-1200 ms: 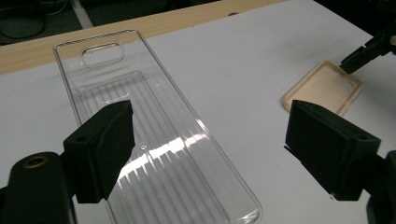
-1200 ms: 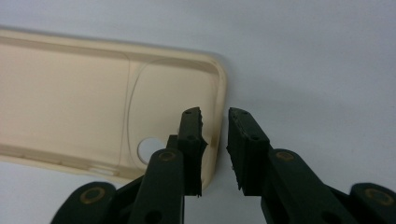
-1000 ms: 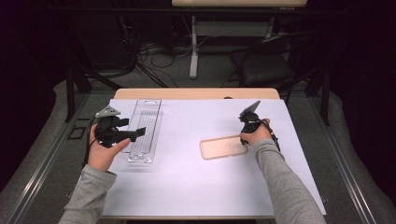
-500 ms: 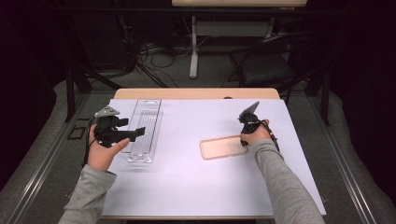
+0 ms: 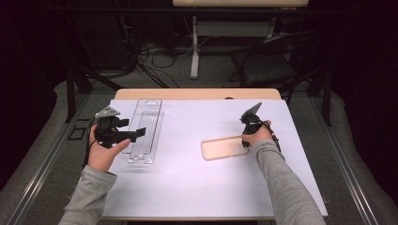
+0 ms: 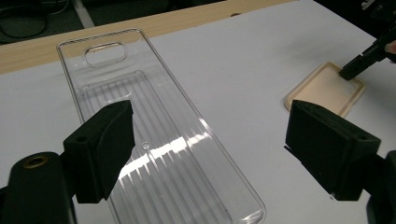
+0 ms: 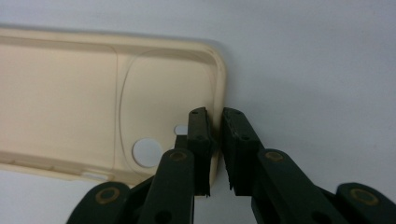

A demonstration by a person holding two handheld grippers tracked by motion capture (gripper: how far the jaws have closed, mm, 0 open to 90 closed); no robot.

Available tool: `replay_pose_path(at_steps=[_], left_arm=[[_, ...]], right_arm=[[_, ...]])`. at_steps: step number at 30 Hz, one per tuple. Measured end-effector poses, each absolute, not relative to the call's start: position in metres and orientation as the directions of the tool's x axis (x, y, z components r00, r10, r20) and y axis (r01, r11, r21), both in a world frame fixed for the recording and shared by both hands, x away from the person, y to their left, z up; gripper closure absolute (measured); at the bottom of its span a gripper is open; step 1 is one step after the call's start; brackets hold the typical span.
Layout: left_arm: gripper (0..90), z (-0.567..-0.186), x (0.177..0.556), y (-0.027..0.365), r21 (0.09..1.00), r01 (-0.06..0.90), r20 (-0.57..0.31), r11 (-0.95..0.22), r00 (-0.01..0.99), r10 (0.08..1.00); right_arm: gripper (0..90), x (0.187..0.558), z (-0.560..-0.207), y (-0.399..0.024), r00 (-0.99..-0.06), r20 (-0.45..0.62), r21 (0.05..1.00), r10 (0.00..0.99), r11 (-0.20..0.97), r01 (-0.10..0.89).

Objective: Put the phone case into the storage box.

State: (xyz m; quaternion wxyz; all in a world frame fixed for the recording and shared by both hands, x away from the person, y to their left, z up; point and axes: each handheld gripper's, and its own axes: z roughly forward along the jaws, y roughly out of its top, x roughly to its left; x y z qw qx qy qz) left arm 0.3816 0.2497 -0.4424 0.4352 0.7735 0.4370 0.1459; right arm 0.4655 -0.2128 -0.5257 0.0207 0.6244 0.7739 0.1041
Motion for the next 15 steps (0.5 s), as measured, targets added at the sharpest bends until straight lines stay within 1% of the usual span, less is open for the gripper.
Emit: replay_pose_path(at_steps=[4, 6, 7, 11, 15], left_arm=[[15.5, -0.4426, 0.3816, 0.2493, 0.8, 0.549, -0.152, -0.242, 0.575, 0.804], [15.5, -0.4425, 0.3815, 0.2494, 0.8, 0.549, -0.153, -0.241, 0.575, 0.804], [15.5, -0.4426, 0.3815, 0.2495, 0.802, 0.548, -0.152, -0.239, 0.574, 0.805], [15.5, -0.443, 0.3818, 0.2502, 0.801, 0.548, -0.152, -0.24, 0.574, 0.804], [15.5, -0.4436, 0.3823, 0.2504, 0.801, 0.549, -0.15, -0.241, 0.573, 0.805]], right_arm=[[83.7, 0.4656, -0.5242, -0.2127, -0.203, 0.092, 0.167, 0.975, 0.185, 0.968], [83.8, 0.4654, -0.5255, -0.2136, -0.206, 0.105, 0.185, 0.973, 0.184, 0.965], [84.2, 0.4655, -0.5243, -0.2134, -0.182, 0.099, 0.163, 0.978, 0.164, 0.973], [84.9, 0.4657, -0.5254, -0.2151, -0.175, 0.117, 0.174, 0.978, 0.153, 0.973], [85.3, 0.4659, -0.5247, -0.2153, -0.157, 0.121, 0.164, 0.98, 0.136, 0.977]])
